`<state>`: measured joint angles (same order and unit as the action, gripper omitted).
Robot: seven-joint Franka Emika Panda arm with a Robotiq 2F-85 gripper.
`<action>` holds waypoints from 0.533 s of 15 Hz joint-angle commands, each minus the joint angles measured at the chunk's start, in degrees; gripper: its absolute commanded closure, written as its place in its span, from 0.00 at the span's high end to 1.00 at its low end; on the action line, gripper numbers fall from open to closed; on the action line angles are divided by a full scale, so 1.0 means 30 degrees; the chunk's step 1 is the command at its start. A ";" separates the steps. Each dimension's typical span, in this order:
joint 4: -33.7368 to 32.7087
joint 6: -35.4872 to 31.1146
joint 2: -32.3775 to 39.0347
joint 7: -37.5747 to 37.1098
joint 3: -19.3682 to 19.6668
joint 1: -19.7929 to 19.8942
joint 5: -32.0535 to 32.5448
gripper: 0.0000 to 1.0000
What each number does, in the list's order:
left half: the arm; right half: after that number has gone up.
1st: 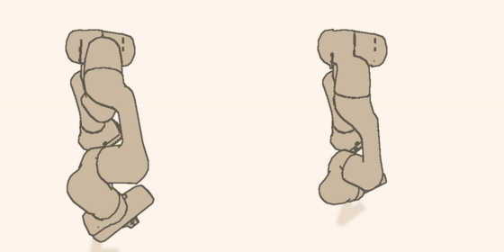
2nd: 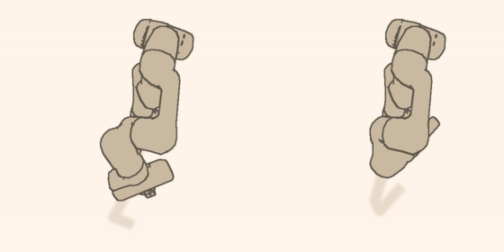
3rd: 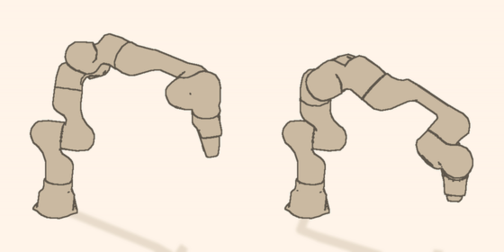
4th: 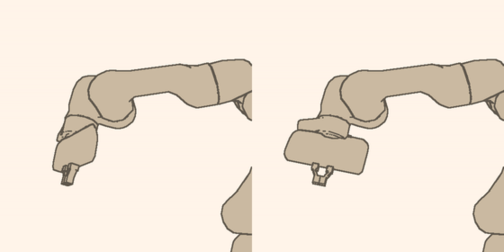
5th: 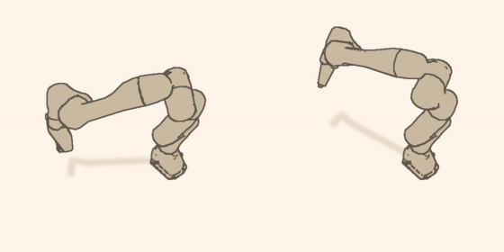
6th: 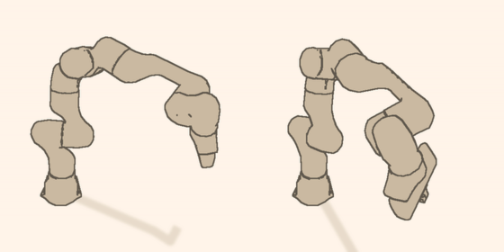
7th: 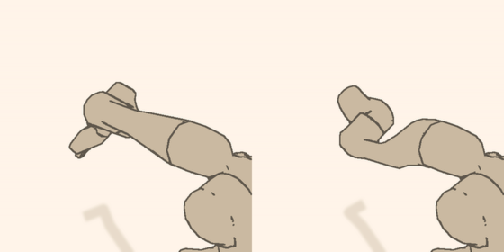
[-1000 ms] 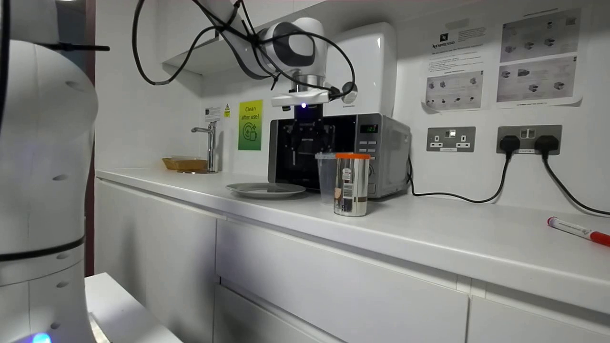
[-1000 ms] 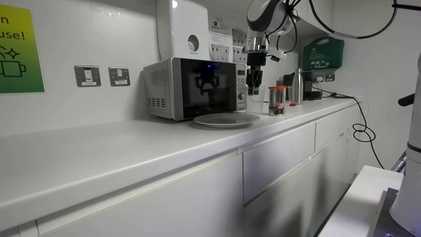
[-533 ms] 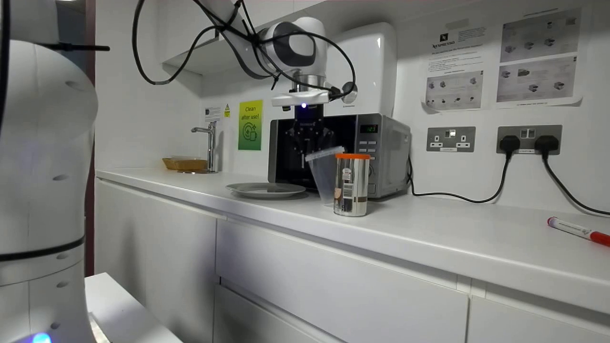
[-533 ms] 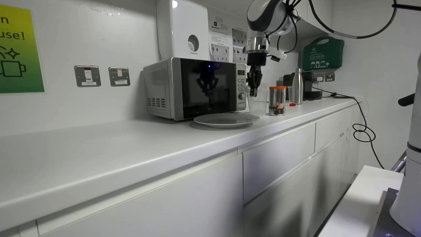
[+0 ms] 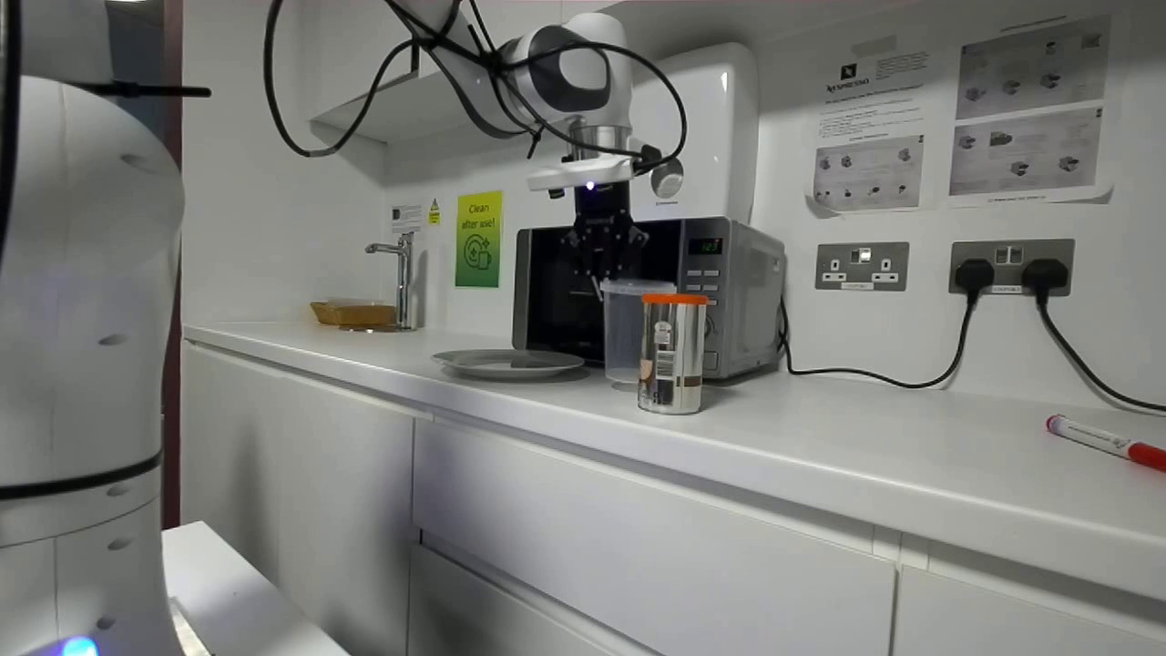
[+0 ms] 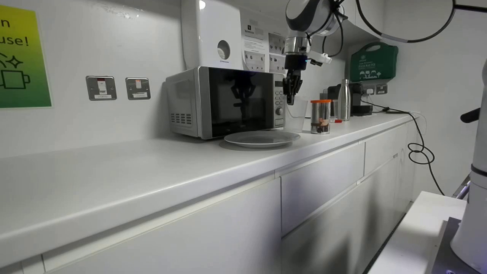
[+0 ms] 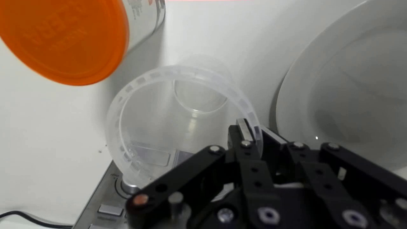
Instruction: Put the colourless cup on top of the microwave
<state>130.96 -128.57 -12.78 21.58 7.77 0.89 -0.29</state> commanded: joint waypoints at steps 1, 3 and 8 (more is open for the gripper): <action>-0.1459 0.0017 0.0152 -0.1694 -0.0336 0.0380 0.0361 0.02; -0.2234 0.0156 0.0248 -0.2988 -0.0589 0.0531 0.1196 0.02; -0.4679 0.3190 0.0433 -0.7639 -0.1466 0.0728 0.2964 0.02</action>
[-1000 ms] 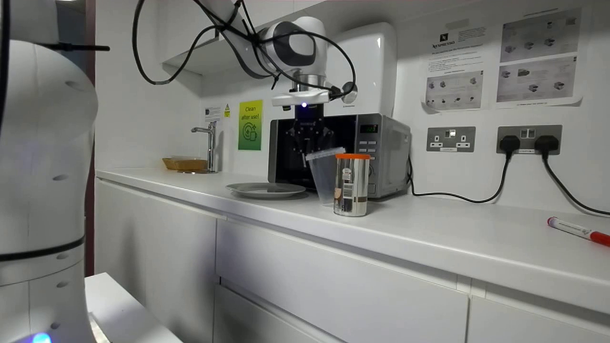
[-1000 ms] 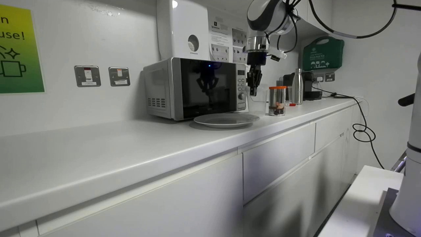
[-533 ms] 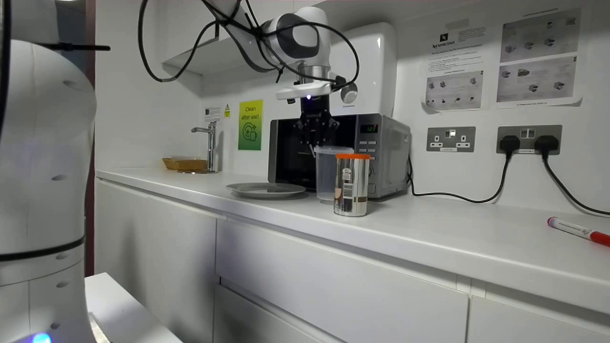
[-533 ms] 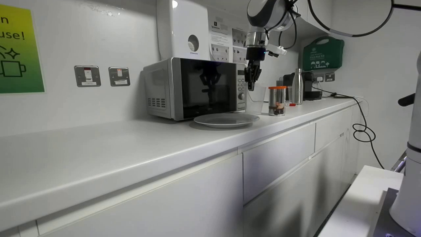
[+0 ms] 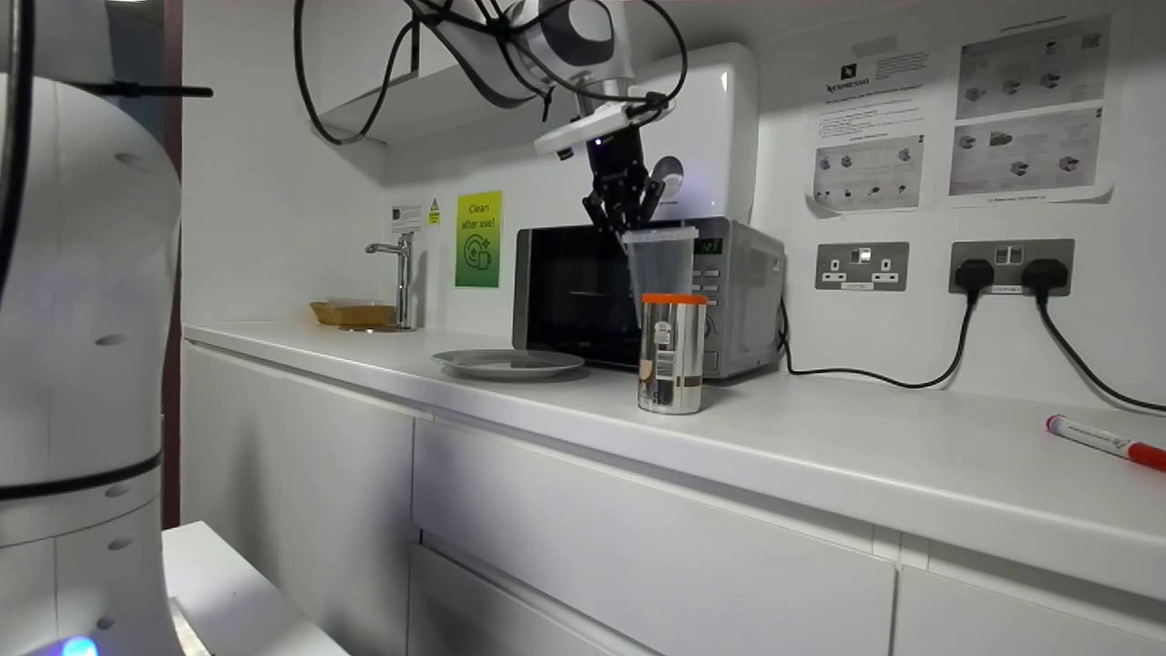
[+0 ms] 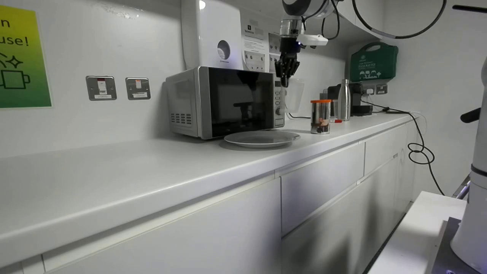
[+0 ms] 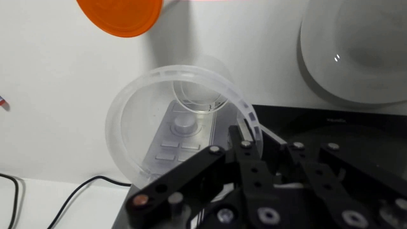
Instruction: Put the colourless cup on top of the microwave
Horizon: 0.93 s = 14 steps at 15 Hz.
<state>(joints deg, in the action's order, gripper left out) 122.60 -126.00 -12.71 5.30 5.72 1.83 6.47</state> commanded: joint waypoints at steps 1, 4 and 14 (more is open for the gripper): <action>-0.2363 0.3133 0.0427 -0.2747 -0.0892 0.0339 0.0609 0.02; -0.4072 0.5815 0.0647 -0.4080 -0.1217 0.0197 0.0082 0.02; -0.8211 0.8193 0.2175 -0.7705 -0.2209 -0.0019 0.1094 0.02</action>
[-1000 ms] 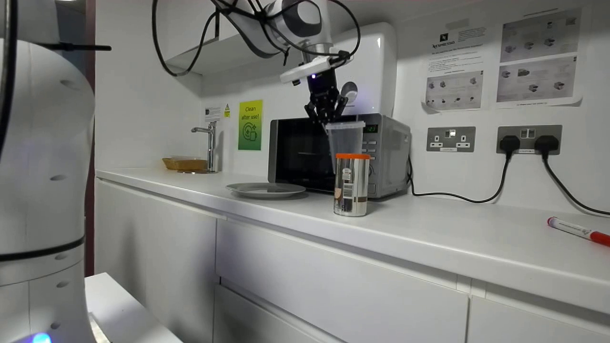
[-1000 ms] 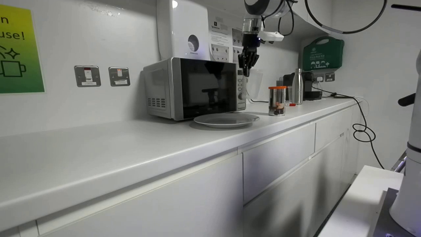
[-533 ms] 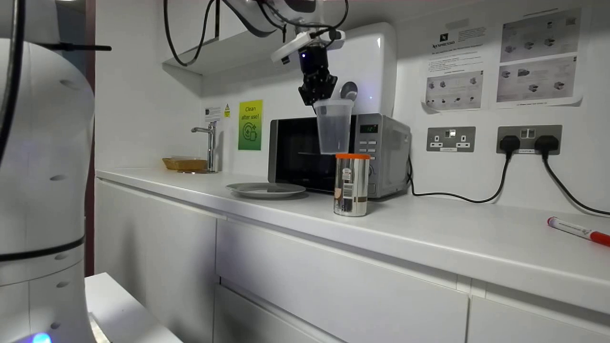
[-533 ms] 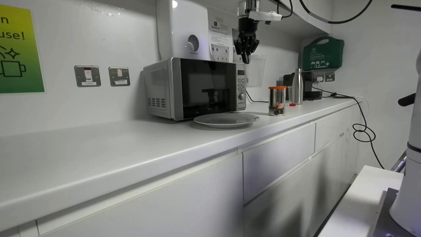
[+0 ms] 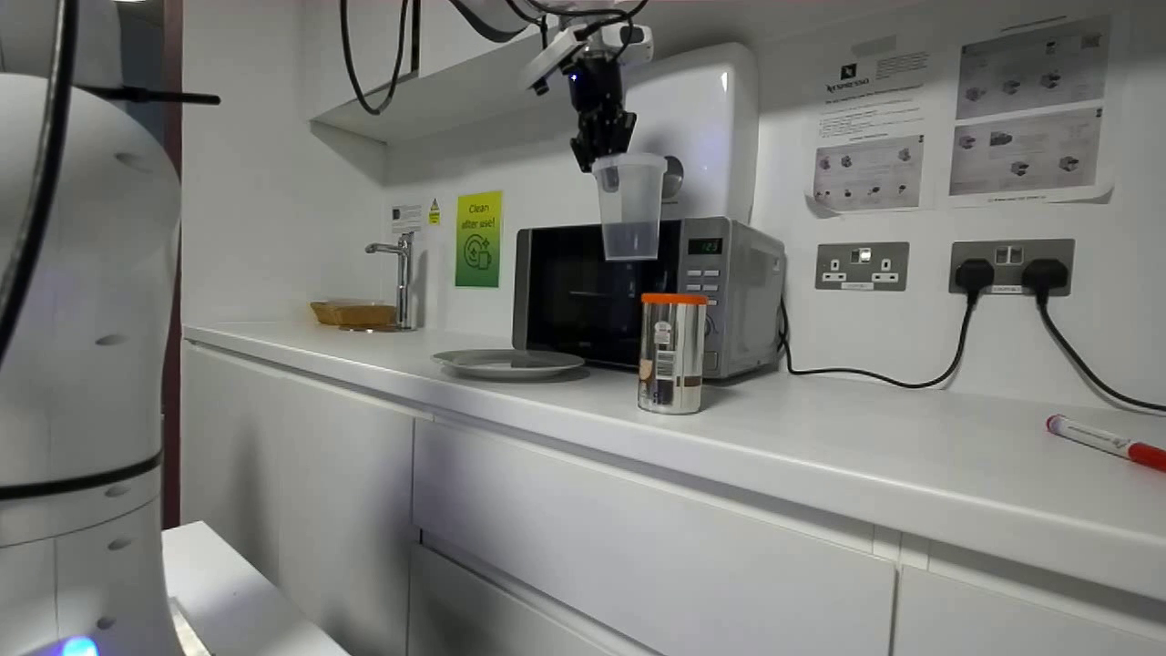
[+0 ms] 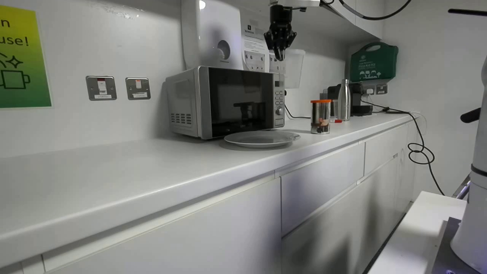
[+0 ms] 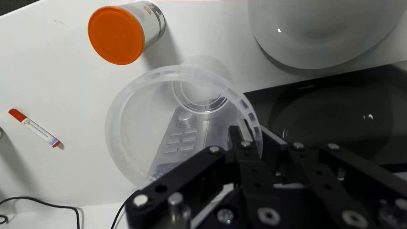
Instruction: Put the colourless cup on top of the microwave
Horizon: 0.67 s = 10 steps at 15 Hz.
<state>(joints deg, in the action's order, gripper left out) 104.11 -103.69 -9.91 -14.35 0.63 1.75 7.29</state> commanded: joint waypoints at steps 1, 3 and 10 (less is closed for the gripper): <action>-0.2501 0.0842 0.1544 -0.1418 -0.0597 -0.0059 0.0987 0.02; -0.3368 0.0840 0.2102 -0.1941 -0.0831 -0.0200 0.1474 0.02; -0.5150 0.0853 0.3315 -0.2744 -0.1051 -0.0637 0.2945 0.02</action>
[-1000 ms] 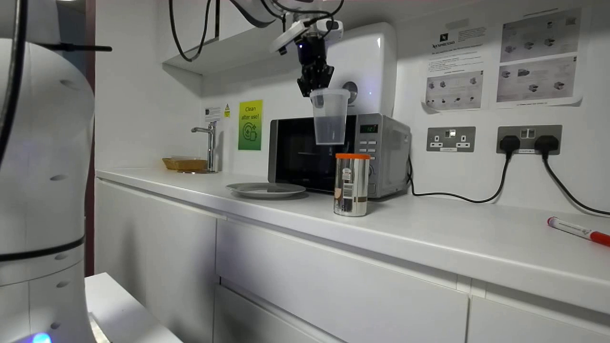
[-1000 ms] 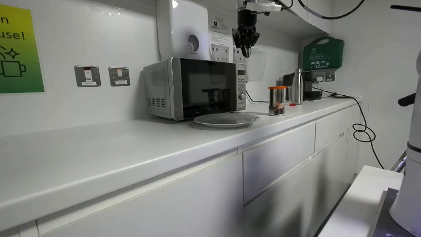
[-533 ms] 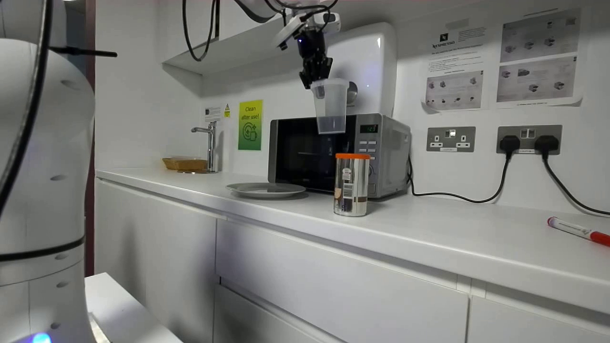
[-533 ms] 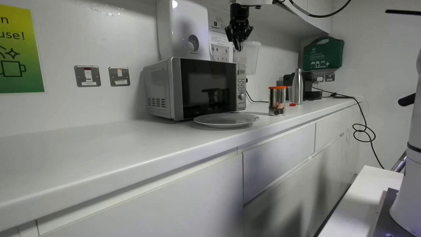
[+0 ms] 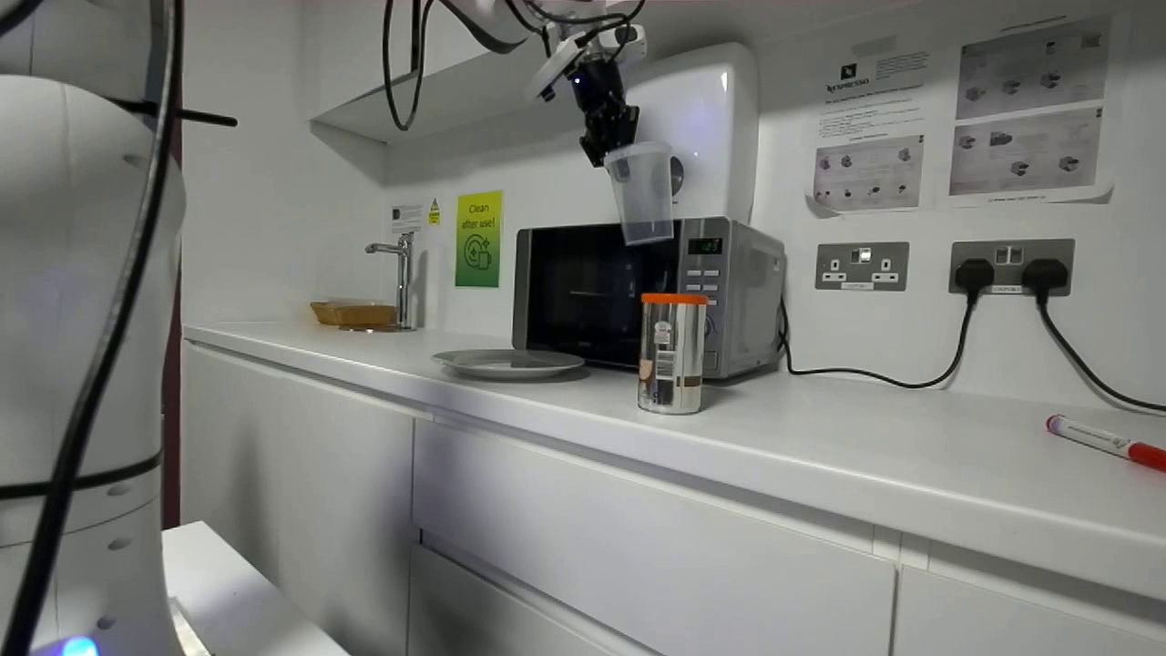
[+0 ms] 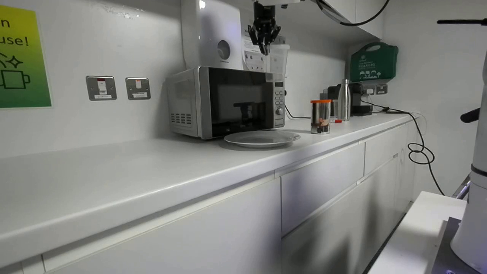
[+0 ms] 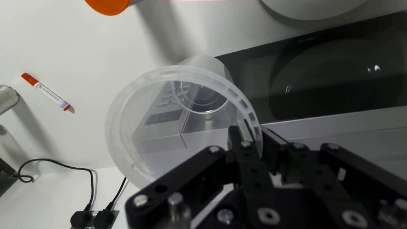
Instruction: Put the colourless cup on top of the microwave
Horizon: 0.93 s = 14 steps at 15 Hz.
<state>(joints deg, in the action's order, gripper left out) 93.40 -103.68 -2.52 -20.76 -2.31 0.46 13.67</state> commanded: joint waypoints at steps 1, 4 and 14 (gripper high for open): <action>-0.1733 0.0807 0.0960 -0.0629 -0.0051 -0.0254 0.1003 0.02; -0.2214 0.1022 0.1129 -0.0798 -0.0067 -0.0413 0.1430 0.02; -0.4064 0.1669 0.1505 -0.0811 -0.0039 -0.0628 0.1769 0.02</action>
<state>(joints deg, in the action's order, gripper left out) 86.54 -100.43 -0.54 -21.86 -2.31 -0.92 17.47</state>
